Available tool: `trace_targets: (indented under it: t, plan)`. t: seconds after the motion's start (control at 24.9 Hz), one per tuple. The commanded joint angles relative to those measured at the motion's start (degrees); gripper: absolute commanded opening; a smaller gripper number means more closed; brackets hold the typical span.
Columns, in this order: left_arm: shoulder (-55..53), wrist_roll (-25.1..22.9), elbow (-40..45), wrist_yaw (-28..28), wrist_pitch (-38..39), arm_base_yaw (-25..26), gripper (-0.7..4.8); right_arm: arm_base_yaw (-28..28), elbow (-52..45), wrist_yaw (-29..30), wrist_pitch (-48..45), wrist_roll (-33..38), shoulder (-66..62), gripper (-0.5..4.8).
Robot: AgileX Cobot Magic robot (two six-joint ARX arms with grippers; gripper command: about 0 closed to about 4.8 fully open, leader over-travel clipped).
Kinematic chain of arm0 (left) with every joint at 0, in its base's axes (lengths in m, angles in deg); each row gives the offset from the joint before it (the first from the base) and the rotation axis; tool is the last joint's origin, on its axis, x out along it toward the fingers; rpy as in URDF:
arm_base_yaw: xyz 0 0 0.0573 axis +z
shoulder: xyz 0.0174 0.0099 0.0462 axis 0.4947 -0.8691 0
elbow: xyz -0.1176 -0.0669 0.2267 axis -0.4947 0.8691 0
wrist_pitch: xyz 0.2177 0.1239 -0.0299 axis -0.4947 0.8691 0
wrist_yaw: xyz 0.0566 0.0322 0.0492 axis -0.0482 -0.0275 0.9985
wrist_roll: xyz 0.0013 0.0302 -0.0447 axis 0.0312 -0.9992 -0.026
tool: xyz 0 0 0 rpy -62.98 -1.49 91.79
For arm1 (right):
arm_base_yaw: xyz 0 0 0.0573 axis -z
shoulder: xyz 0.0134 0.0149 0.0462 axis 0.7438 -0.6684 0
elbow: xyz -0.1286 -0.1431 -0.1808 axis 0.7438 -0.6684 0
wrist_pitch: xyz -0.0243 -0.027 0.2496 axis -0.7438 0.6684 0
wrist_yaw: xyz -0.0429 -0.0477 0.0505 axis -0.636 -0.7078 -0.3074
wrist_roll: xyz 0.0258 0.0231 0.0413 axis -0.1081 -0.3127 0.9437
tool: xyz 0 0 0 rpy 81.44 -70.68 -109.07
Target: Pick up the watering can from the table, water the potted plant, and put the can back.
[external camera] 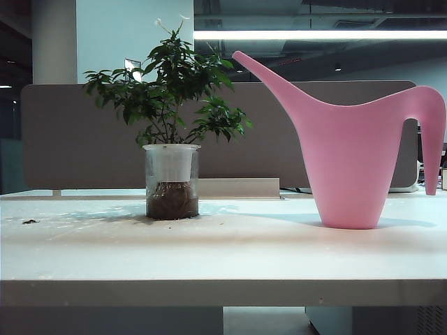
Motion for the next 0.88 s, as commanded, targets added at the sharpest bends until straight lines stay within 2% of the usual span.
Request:
trace_targets:
  t: [0.04, 0.36, 0.52, 0.64, 0.88]
  plan:
    - [-0.04, -0.07, -0.13, -0.17, 0.52, 0.02, -0.05, -0.07, -0.02, -0.66, 0.24, -0.24, 0.09, 0.00]
    - [-1.14, -0.07, -1.51, -0.17, 2.23, 0.02, -0.05, -0.07, -0.02, -0.66, 0.24, -0.24, 0.09, 0.00]
    - [-9.90, -0.07, -13.05, -0.17, 17.59, -0.04, -0.05, -0.07, -0.02, -0.66, 0.24, -0.24, 0.09, 0.00]
    - [-14.99, -0.07, -20.00, -0.17, 24.28, -0.04, -0.05, -0.07, -0.02, -0.66, 0.24, -0.24, 0.09, 0.00]
    - [-24.26, -0.15, -37.05, -0.11, 25.86, -1.92, -0.05, -0.07, -0.02, -0.66, 0.24, -0.24, 0.09, 0.00]
